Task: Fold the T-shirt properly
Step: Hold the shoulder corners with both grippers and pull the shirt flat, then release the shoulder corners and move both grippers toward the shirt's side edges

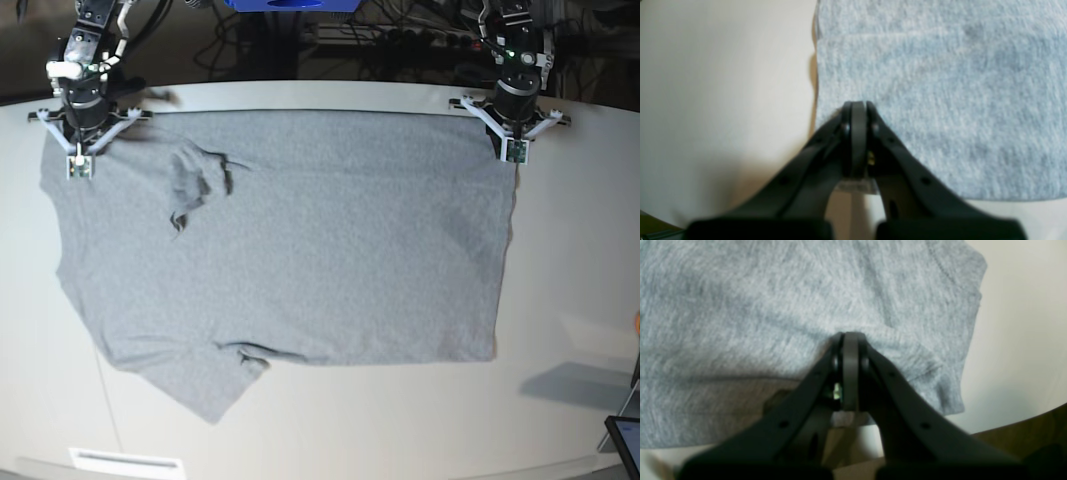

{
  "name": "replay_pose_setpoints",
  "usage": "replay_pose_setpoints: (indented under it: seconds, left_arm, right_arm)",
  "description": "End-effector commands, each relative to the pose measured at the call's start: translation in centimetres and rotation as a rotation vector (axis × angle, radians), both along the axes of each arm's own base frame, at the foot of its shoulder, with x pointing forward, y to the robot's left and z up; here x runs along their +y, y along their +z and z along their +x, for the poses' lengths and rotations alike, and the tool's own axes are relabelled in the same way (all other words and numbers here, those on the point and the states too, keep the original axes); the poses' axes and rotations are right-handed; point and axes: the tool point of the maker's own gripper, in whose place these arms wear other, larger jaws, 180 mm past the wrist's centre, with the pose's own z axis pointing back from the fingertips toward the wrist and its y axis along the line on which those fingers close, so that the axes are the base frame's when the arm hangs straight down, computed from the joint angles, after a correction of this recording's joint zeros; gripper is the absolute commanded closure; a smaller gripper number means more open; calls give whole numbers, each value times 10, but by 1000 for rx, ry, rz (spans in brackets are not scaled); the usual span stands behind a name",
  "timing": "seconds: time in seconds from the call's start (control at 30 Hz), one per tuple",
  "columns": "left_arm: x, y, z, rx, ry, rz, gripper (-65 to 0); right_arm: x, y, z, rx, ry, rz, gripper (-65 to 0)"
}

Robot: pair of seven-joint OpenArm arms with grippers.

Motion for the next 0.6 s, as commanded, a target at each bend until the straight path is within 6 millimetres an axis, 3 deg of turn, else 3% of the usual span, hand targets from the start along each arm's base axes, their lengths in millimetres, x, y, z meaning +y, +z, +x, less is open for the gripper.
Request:
replay_pose_setpoints:
  seconds: [0.0, 0.1, 0.33, 0.57]
  left_arm:
    - [3, 8, 3, -19, -2, 19, -2]
    - [2, 11, 4, -27, -6, 21, -2]
    - [0, 45, 17, -49, 6, 57, -2]
    - [0, 60, 31, -92, 7, 69, -2]
  right_arm:
    - [-6, -4, -11, 59, -12, -22, 0]
    - [-5, 1, -7, 43, -6, -25, 0]
    - [-6, 30, 8, -40, 3, -54, 0]
    - [-5, 35, 17, -67, 10, -56, 0]
